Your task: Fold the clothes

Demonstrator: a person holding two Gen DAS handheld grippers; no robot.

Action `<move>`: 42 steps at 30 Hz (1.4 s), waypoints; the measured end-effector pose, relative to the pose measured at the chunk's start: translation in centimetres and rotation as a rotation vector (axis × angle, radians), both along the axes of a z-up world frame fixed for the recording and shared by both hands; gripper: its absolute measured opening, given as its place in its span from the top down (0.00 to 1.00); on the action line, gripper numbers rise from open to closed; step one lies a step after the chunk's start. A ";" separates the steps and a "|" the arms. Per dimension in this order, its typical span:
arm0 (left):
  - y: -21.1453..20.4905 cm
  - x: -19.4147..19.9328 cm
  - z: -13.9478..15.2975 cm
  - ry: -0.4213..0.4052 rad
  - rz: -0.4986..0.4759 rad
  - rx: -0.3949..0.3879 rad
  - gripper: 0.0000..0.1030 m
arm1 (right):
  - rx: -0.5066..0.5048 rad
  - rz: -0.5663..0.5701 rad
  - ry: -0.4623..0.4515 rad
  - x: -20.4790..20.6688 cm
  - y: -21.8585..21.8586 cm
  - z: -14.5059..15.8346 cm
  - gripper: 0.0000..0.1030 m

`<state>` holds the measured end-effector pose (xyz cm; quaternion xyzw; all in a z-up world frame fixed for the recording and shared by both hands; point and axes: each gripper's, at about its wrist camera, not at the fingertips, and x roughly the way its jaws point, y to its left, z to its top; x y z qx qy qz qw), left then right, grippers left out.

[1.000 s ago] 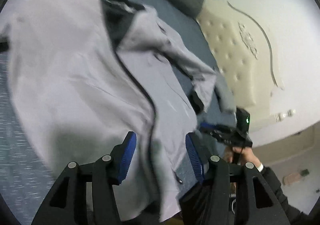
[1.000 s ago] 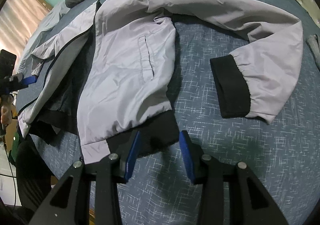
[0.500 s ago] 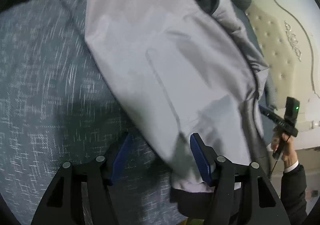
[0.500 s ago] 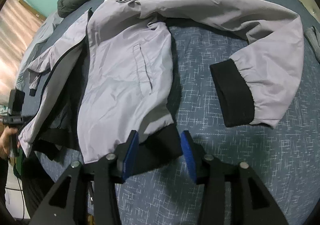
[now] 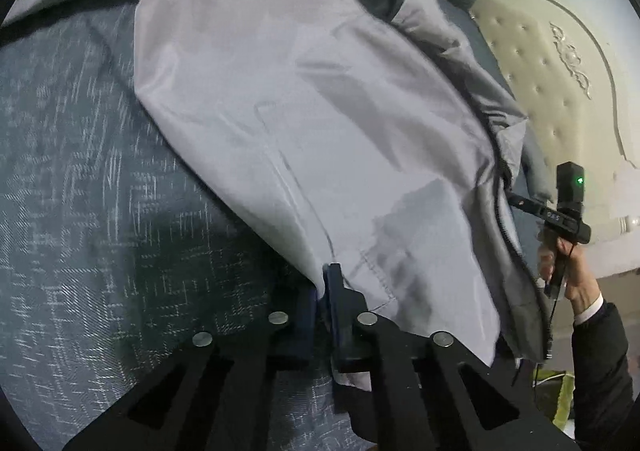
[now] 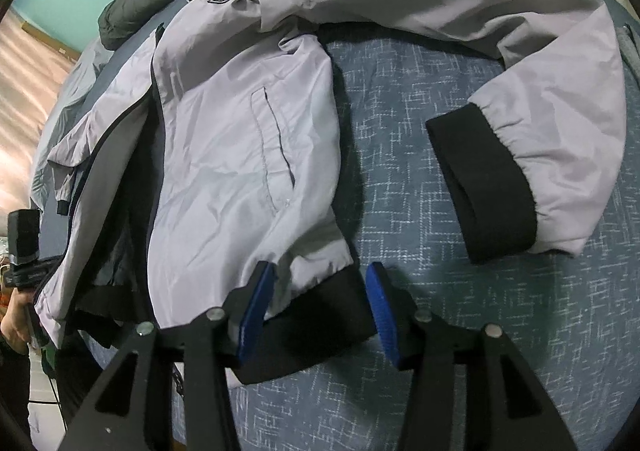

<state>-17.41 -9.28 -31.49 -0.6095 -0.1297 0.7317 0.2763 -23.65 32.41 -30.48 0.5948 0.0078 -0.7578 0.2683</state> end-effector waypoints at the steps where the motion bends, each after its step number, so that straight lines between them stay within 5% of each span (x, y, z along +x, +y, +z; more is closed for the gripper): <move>1: -0.1 0.0 0.7 0.015 0.001 0.000 0.98 | 0.000 0.009 0.007 0.2 -0.2 0.2 0.71; 6: -1.8 0.1 4.0 0.073 0.021 -0.024 0.98 | 0.002 0.057 0.041 1.0 -1.0 1.3 0.97; 20: -7.2 -0.3 10.8 0.171 0.087 -0.129 0.98 | -0.145 0.102 0.084 4.3 -0.8 10.0 0.99; 23: -8.1 -0.8 10.6 0.162 0.105 -0.148 0.98 | -0.189 0.065 0.045 4.0 0.3 9.7 0.99; 28: -8.9 -1.2 7.8 0.103 0.139 -0.175 0.97 | -0.081 0.018 -0.013 3.6 1.7 6.1 0.98; 32: -9.5 -1.2 5.5 0.067 0.156 -0.163 0.97 | -0.070 -0.002 -0.038 3.1 2.9 4.0 0.95; 34: -9.8 -1.1 5.0 0.061 0.157 -0.153 0.91 | -0.063 -0.006 -0.020 2.9 3.2 3.9 0.83; 36: -9.9 -0.9 4.8 0.066 0.147 -0.148 0.79 | -0.054 -0.005 0.012 2.7 3.3 4.1 0.50; 37: -9.8 -0.7 4.9 0.068 0.134 -0.144 0.69 | -0.061 -0.002 0.016 2.6 3.2 4.1 0.46; 42: -9.8 0.9 5.2 0.076 0.057 -0.141 0.61 | -0.047 0.082 0.022 3.2 2.1 3.1 0.43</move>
